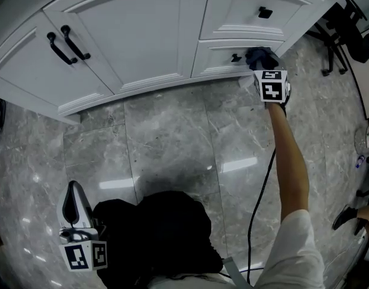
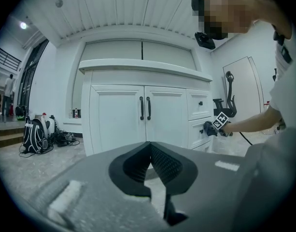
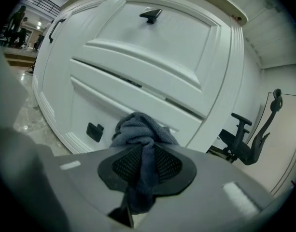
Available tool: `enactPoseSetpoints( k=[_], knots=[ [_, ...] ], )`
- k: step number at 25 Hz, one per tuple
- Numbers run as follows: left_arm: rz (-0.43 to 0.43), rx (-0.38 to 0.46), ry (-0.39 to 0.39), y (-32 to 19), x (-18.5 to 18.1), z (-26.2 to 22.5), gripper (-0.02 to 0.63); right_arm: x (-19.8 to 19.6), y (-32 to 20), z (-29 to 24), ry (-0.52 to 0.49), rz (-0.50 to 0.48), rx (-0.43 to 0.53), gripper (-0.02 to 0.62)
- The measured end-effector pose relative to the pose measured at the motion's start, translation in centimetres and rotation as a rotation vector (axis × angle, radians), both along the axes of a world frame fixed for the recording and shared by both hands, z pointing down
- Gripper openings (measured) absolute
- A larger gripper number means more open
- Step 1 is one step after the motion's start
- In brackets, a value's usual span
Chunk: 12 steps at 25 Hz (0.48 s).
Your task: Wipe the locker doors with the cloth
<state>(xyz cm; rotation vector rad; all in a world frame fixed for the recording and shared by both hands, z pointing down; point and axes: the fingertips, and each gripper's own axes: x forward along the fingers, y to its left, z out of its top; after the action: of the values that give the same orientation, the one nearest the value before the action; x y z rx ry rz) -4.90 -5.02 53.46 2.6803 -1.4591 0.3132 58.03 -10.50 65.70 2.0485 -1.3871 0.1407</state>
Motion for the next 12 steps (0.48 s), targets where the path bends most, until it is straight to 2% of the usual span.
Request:
enactPoseSetpoints(
  k=[3, 8, 12],
  knots=[
    [0.005, 0.000, 0.013, 0.1, 0.0, -0.2, 0.002, 0.2, 0.5, -1.6, -0.006, 0.008, -0.022, 0.075],
    [0.008, 0.008, 0.037, 0.1, -0.2, -0.5, 0.002, -0.1, 0.7, -6.8, -0.023, 0.021, 0.060, 0.074],
    [0.005, 0.001, 0.052, 0.4, -0.5, -0.5, 0.002, -0.7, 0.8, -10.0, -0.047, 0.017, 0.075, 0.075]
  ],
)
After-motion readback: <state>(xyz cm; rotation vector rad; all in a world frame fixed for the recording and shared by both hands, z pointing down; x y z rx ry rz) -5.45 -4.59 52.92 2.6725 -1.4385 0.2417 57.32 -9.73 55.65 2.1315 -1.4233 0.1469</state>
